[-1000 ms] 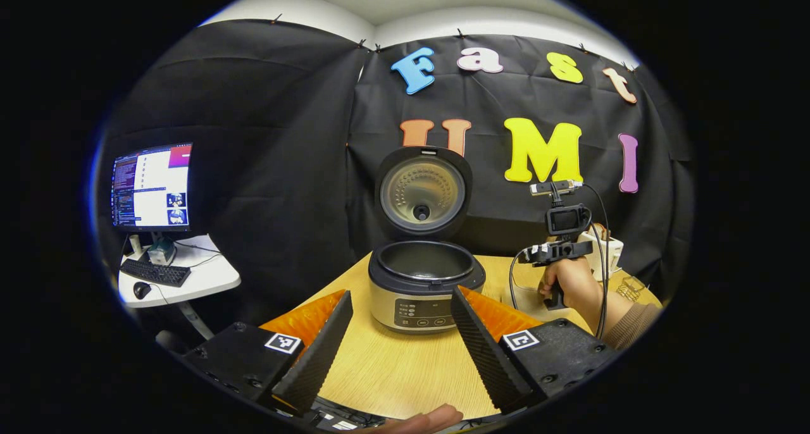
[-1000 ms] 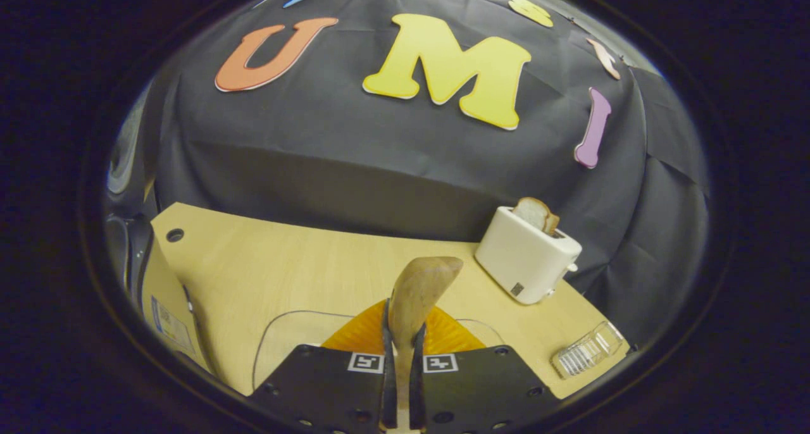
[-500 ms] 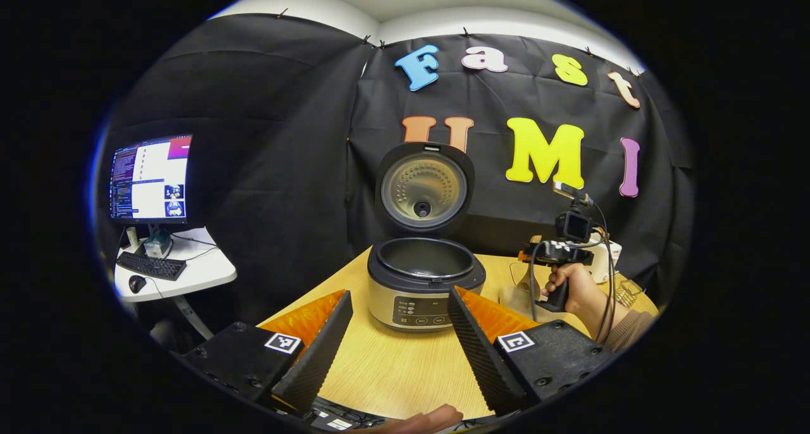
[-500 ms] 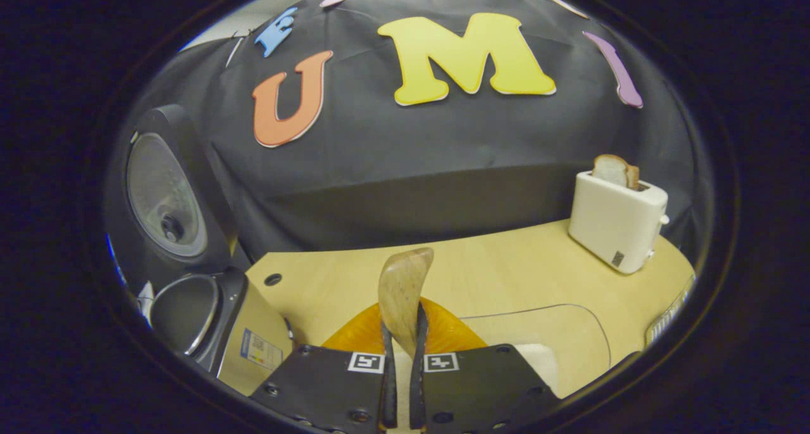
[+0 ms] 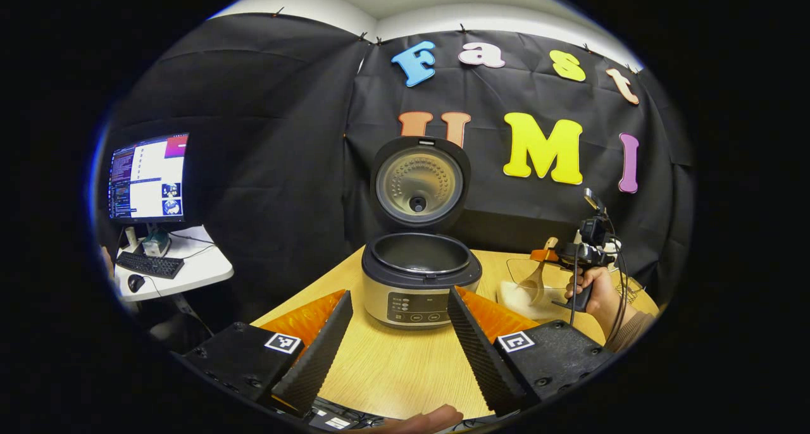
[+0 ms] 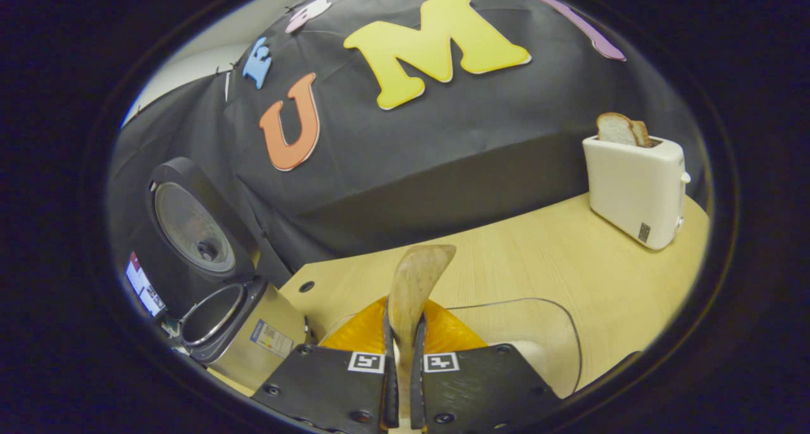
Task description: Close the left gripper, press the button to open the rice cooker; take a wooden spoon from the chopstick holder with the right hand, scoop a spoonful of rice and pour it into the rice cooker, then put the wooden spoon back into the chopstick holder.
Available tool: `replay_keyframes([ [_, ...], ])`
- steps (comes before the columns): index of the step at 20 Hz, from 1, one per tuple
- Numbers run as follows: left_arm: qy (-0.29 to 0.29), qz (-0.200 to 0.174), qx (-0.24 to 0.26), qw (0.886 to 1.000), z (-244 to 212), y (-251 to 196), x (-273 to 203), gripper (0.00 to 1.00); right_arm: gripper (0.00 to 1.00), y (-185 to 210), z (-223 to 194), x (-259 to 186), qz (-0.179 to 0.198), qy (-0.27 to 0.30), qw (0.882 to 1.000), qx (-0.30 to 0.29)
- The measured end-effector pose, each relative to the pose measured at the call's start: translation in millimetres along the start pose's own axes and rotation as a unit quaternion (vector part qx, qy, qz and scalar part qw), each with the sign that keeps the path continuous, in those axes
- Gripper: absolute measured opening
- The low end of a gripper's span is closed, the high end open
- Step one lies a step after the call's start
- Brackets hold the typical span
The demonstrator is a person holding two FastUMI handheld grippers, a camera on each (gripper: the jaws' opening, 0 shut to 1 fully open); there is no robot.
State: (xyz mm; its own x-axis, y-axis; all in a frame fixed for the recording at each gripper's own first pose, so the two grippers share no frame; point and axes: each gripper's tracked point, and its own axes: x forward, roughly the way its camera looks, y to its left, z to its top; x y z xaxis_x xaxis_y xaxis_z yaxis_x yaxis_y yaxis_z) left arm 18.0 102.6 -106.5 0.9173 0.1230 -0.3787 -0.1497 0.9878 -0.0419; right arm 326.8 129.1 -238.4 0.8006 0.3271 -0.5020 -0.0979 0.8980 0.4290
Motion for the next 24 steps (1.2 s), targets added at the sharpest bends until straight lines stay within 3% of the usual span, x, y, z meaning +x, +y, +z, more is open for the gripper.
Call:
replay_keyframes([
  [2,0.002,-0.001,0.003,1.000,-1,-3,-1,0.97,0.08,-22,-4,-1,-0.024,0.006,1.000,-0.004],
  [6,-0.005,-0.003,0.002,1.000,2,-4,-2,0.97,0.08,-14,-6,-7,-0.016,0.015,0.998,0.061],
  [9,0.001,-0.001,0.002,1.000,0,-4,0,0.96,0.08,-17,-10,-18,-0.057,0.030,0.997,0.038],
  [12,0.002,-0.004,-0.001,1.000,0,-5,-1,0.97,0.07,-16,-15,-33,-0.060,0.037,0.993,0.092],
  [15,-0.003,-0.012,-0.005,1.000,3,-10,-3,0.96,0.05,-22,-22,-43,-0.055,0.046,0.979,0.193],
  [20,-0.005,-0.022,-0.002,1.000,4,-18,-6,0.96,0.07,7,-34,-56,0.030,0.090,0.936,0.338],
  [24,-0.005,-0.022,0.004,1.000,4,-18,-6,0.97,0.07,3,-32,-55,0.018,0.073,0.942,0.327],
])
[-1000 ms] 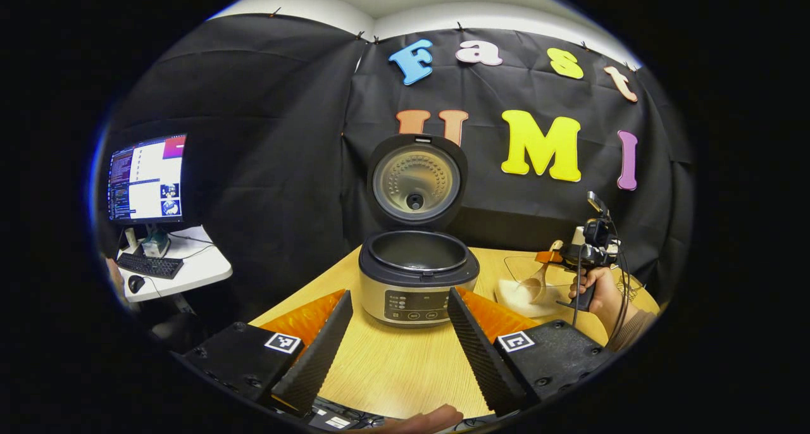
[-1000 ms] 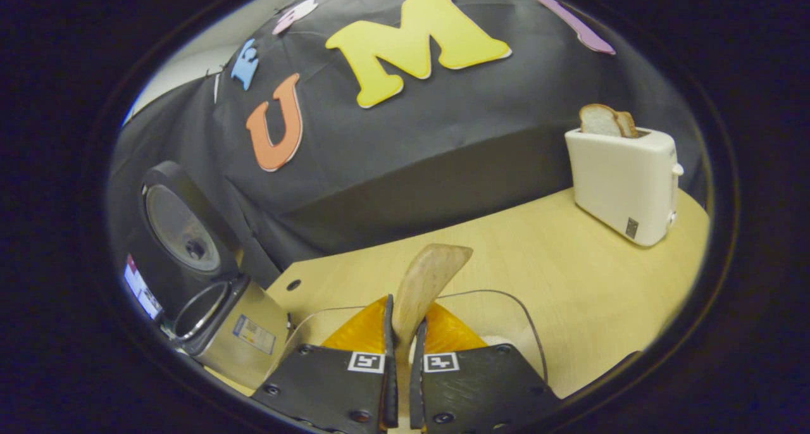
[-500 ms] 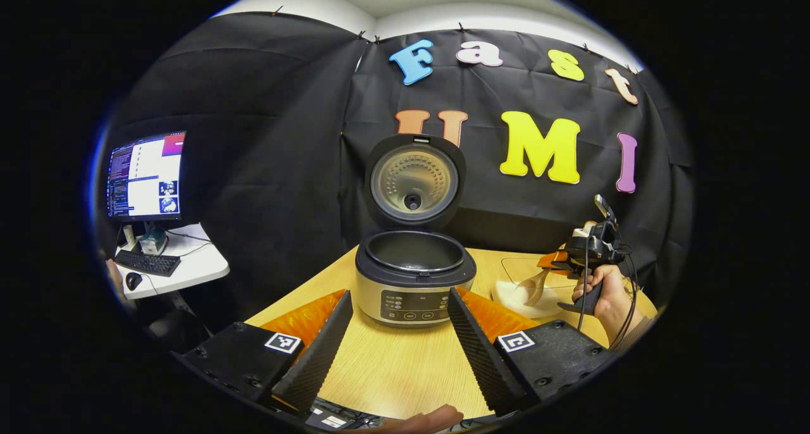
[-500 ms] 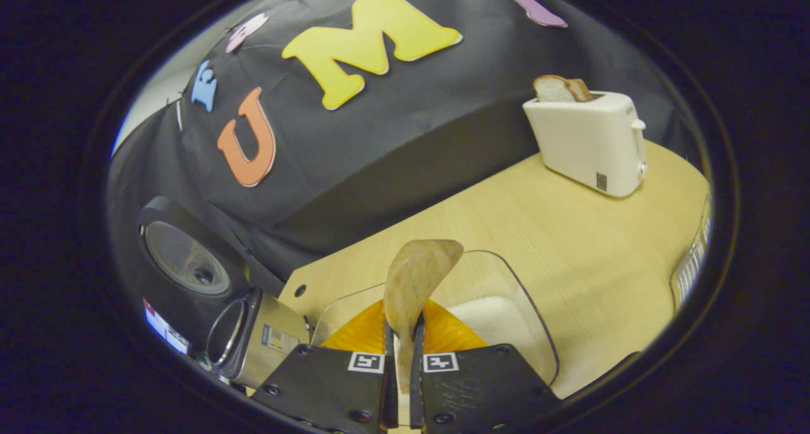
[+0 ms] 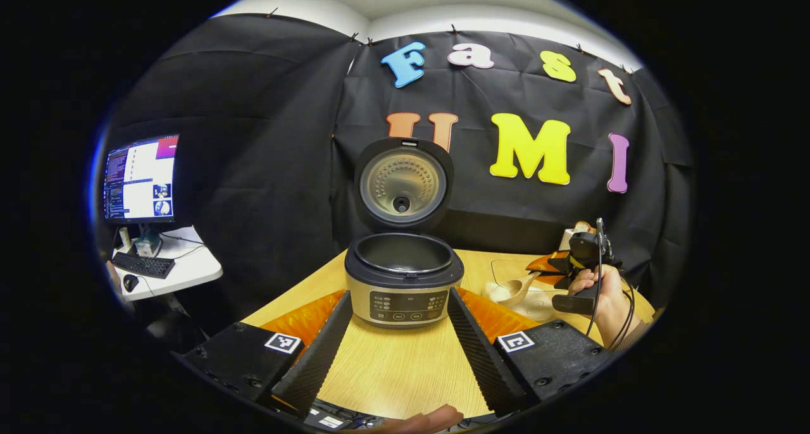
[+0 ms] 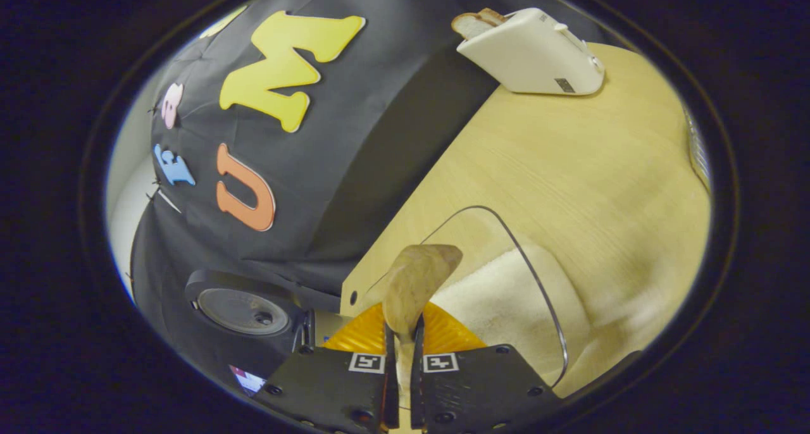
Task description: Close the left gripper, press the button to open the rice cooker; take a wooden spoon from the chopstick holder with the right hand, scoop a spoonful of rice and pour it into the rice cooker, then put the wooden spoon back into the chopstick holder.
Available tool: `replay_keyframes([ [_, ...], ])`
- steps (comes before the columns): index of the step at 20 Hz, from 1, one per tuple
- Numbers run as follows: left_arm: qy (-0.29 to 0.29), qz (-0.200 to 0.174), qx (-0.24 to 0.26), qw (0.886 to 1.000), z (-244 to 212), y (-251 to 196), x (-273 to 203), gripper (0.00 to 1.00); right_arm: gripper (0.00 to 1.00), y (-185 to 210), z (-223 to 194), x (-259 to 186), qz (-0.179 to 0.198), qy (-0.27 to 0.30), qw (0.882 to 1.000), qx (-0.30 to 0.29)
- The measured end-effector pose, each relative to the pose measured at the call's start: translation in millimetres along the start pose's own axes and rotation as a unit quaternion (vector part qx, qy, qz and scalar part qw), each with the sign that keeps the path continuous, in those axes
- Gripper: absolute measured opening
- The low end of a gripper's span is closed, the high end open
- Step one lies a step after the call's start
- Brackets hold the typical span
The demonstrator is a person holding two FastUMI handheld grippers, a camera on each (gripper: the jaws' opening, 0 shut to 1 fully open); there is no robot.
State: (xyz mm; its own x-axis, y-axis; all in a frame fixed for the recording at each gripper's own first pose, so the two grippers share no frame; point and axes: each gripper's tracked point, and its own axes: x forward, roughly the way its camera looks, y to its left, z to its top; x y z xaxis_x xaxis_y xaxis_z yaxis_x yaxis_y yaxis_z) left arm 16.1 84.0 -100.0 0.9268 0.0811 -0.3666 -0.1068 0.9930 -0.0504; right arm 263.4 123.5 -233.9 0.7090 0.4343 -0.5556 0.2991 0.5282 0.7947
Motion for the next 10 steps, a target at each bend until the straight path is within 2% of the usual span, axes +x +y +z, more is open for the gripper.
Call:
replay_keyframes([
  [4,-0.002,-0.002,-0.005,1.000,1,1,0,0.97,0.07,3,8,-4,0.031,-0.015,0.998,0.046],
  [10,-0.002,0.004,-0.009,1.000,1,7,1,0.97,0.07,-6,38,-22,0.050,-0.071,0.993,0.086],
])
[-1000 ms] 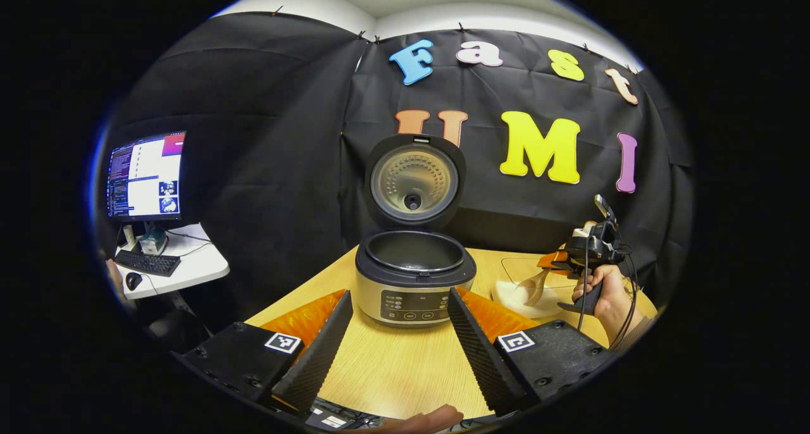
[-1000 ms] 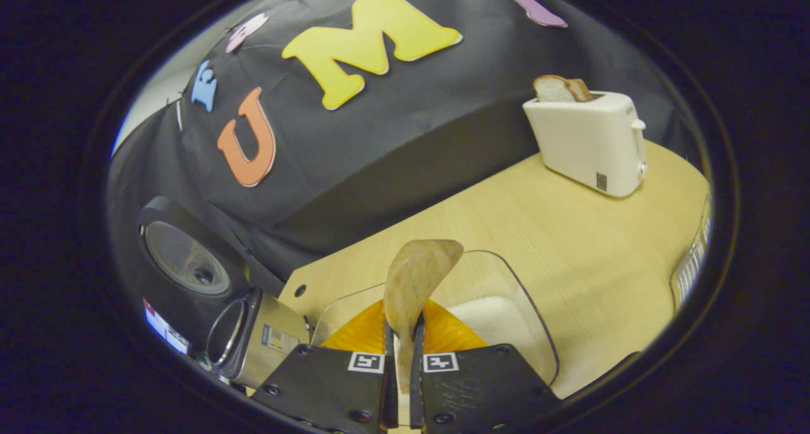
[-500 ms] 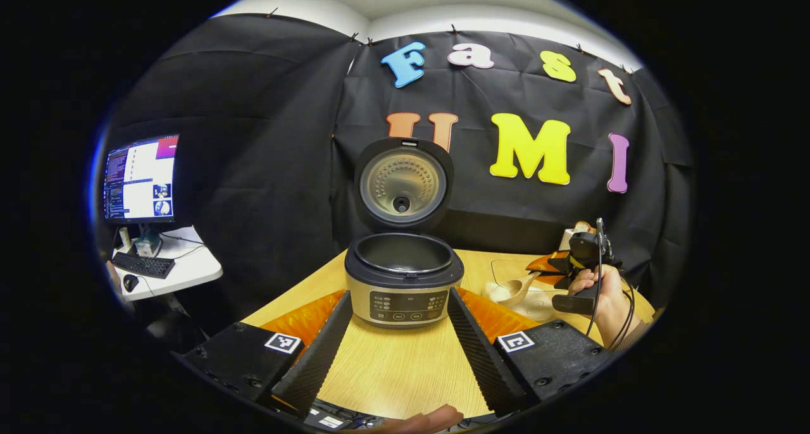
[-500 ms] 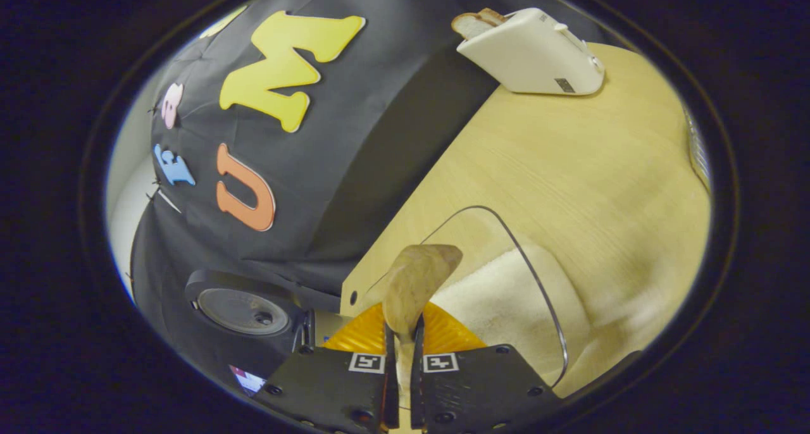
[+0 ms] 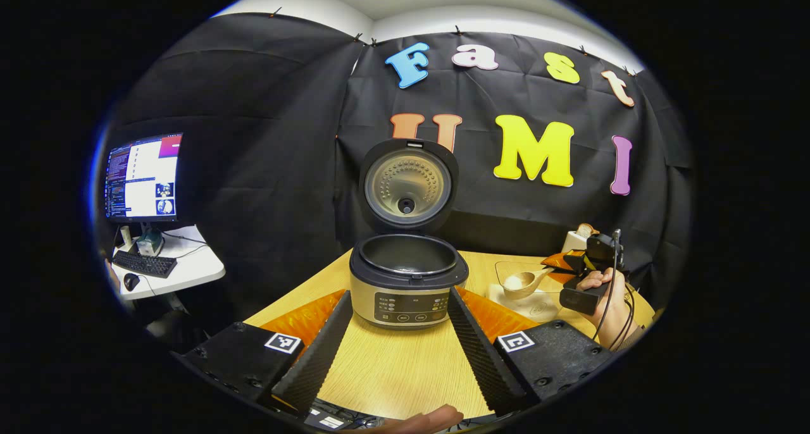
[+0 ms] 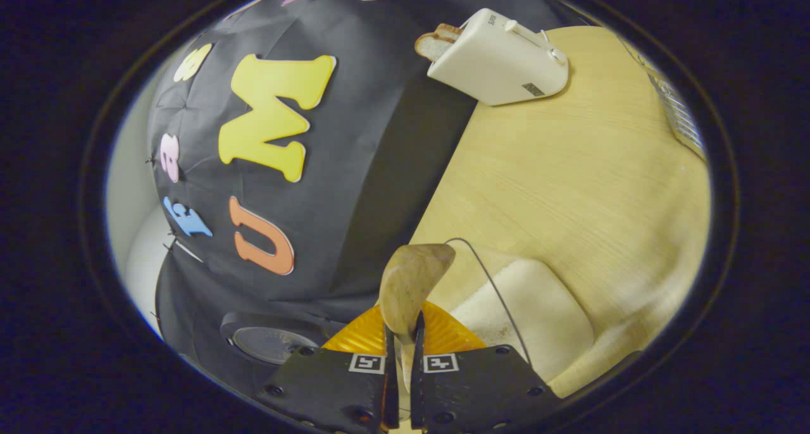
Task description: Close the left gripper, press the button to open the rice cooker; take a wooden spoon from the chopstick holder with the right hand, scoop a spoonful of rice and pour it into the rice cooker, then put the wooden spoon back into the chopstick holder.
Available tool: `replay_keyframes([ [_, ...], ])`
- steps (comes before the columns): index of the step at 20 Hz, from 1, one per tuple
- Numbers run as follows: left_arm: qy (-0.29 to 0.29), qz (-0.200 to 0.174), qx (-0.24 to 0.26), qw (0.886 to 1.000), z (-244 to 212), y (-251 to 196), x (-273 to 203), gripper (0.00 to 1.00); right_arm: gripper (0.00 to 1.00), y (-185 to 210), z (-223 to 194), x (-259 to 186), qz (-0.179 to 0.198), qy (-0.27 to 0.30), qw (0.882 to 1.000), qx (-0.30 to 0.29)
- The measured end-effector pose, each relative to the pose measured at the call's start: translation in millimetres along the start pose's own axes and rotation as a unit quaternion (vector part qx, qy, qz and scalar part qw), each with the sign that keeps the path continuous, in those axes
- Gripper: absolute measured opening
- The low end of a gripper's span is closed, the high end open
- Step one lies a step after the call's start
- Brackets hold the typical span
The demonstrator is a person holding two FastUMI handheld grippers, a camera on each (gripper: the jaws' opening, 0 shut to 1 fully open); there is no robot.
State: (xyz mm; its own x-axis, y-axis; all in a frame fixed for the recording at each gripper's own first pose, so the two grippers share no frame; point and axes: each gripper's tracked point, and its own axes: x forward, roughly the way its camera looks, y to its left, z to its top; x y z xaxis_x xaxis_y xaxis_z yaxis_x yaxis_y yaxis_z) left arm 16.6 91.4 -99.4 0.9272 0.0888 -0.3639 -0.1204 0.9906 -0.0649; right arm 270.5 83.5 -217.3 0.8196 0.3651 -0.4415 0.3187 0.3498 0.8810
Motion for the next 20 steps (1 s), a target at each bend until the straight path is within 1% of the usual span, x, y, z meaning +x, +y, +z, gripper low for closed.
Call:
replay_keyframes([
  [4,-0.003,0.003,0.003,1.000,3,4,-3,0.96,0.07,18,18,-15,0.030,-0.015,0.999,0.036],
  [9,-0.011,0.007,0.001,1.000,8,14,-7,0.97,0.07,56,27,-32,0.047,-0.028,0.998,0.027],
  [14,-0.020,0.011,-0.005,1.000,13,31,-11,0.96,0.07,109,5,-41,0.066,-0.021,0.998,0.003],
  [20,-0.015,0.006,0.003,1.000,10,47,-12,0.96,0.07,172,-40,-34,0.078,-0.003,0.996,-0.031],
])
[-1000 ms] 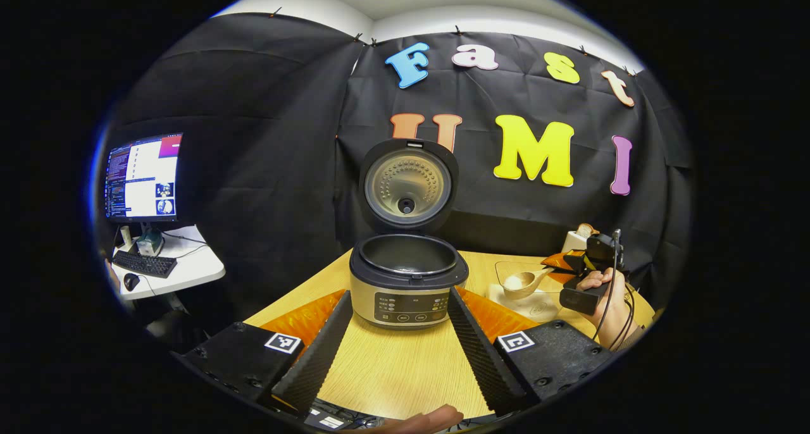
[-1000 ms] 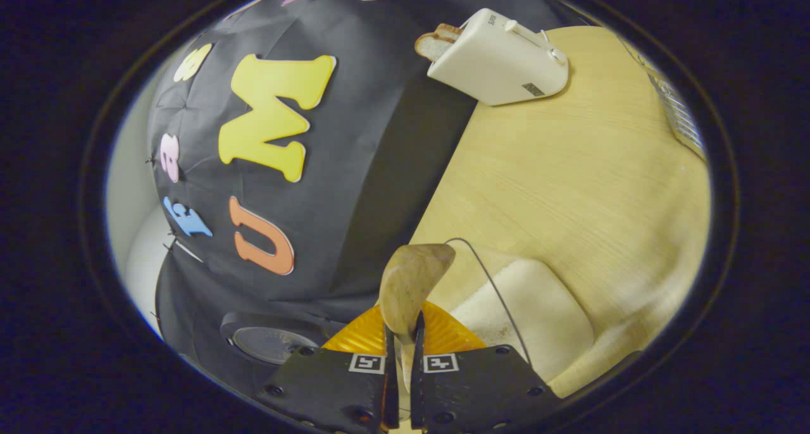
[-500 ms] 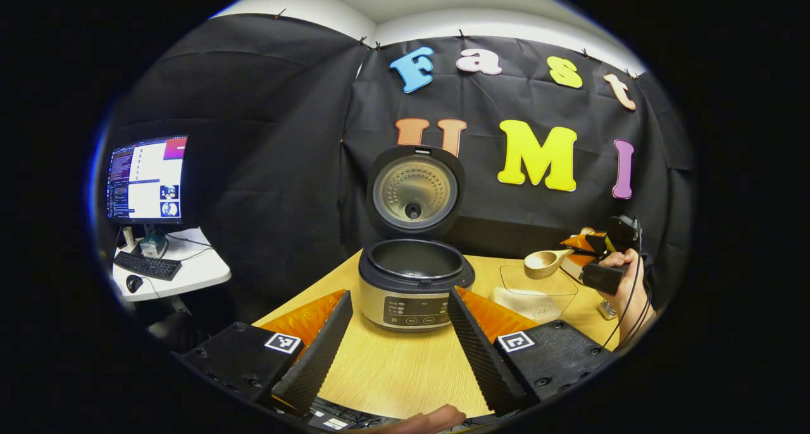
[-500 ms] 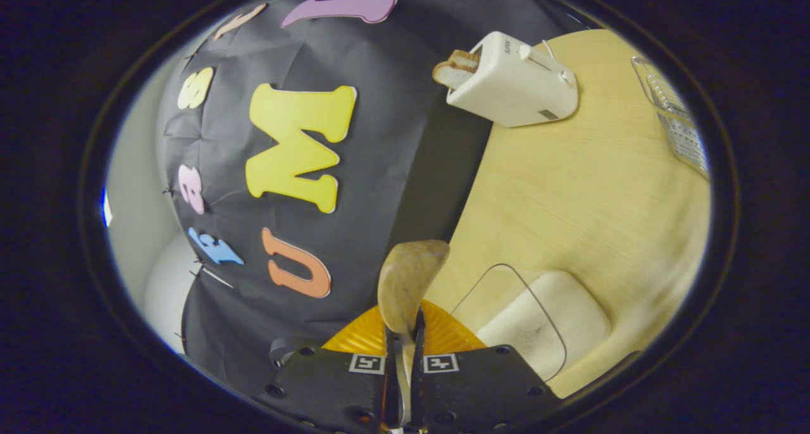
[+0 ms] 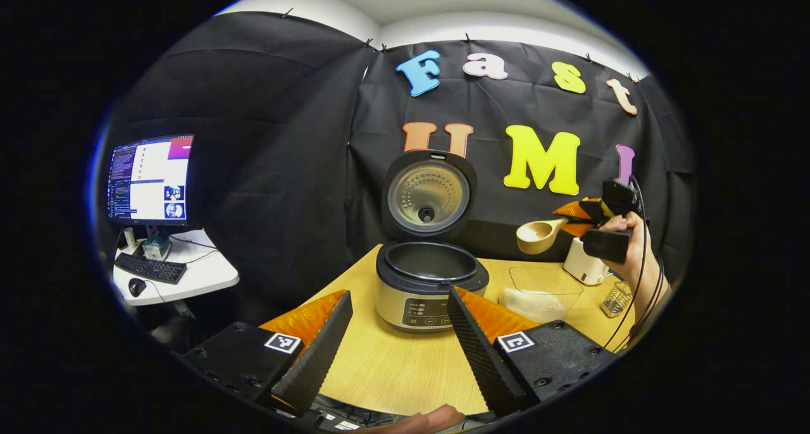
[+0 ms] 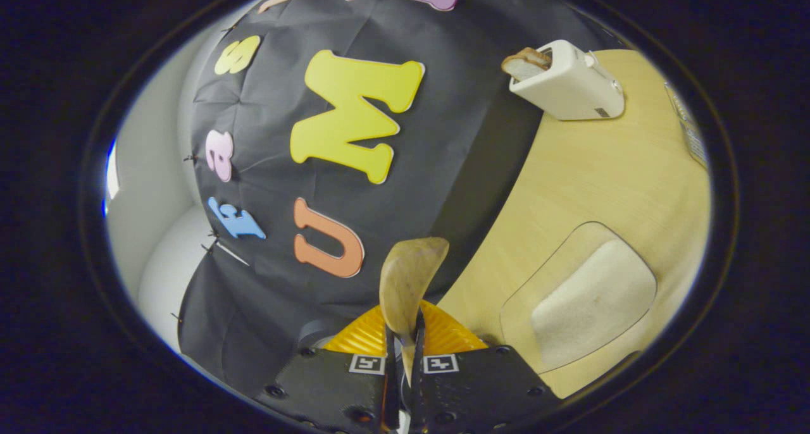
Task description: Close the left gripper, press the button to open the rice cooker; take a wooden spoon from the chopstick holder with the right hand, scoop a spoonful of rice and pour it into the rice cooker, then put the wooden spoon back into the chopstick holder.
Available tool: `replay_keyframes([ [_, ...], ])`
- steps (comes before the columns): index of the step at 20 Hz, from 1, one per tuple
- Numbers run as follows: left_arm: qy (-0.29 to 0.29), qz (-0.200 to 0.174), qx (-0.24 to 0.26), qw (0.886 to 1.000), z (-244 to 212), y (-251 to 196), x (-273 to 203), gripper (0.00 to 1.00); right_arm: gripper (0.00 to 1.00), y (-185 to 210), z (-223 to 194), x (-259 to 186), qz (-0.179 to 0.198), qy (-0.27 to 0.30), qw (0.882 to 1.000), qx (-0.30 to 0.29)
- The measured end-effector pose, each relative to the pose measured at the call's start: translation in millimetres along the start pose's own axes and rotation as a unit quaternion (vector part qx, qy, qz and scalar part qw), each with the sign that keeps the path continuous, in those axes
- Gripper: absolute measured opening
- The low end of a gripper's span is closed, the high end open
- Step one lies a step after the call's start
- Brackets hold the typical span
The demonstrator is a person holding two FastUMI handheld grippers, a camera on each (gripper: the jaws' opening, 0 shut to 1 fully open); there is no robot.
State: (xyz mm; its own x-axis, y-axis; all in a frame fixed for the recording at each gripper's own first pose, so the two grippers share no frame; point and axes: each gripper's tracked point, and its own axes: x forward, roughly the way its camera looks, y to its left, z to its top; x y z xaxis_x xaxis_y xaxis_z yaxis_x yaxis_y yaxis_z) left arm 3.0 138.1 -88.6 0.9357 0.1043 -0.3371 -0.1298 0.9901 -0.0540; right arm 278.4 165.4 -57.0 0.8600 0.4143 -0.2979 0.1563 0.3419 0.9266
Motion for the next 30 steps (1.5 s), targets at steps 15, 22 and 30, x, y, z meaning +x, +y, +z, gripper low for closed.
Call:
replay_keyframes([
  [15,0.011,0.047,0.033,0.998,-7,31,4,0.97,0.07,99,-122,93,-0.036,0.013,0.961,-0.274],
  [22,0.010,0.056,0.043,0.997,-8,39,2,0.97,0.07,109,-148,115,-0.031,-0.004,0.900,-0.435],
  [30,0.012,0.060,0.051,0.997,-9,44,2,0.97,0.07,107,-170,117,-0.016,-0.019,0.784,-0.620],
])
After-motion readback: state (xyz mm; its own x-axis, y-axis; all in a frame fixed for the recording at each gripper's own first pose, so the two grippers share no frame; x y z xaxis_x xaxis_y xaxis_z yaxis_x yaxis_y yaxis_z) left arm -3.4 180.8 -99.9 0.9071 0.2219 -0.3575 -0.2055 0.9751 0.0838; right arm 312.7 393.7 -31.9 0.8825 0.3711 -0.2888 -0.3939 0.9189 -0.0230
